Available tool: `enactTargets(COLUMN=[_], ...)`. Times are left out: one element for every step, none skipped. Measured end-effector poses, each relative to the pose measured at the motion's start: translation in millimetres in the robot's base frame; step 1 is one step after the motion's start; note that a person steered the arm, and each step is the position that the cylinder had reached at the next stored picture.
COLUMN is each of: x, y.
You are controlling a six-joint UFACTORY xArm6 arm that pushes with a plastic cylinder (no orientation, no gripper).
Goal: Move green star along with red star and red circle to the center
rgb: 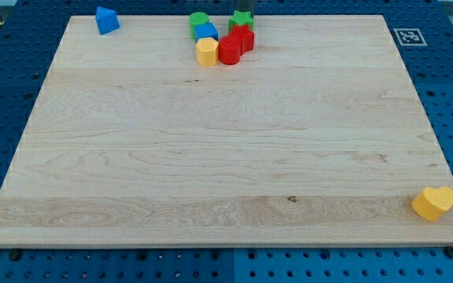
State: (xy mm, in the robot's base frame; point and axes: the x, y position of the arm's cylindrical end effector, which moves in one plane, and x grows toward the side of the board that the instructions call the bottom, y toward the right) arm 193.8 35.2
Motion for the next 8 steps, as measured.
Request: enactTargets(x=[11,30,52,76,112,150,180,184], y=[-9,-10,-9,-11,-22,-24,-28,-44])
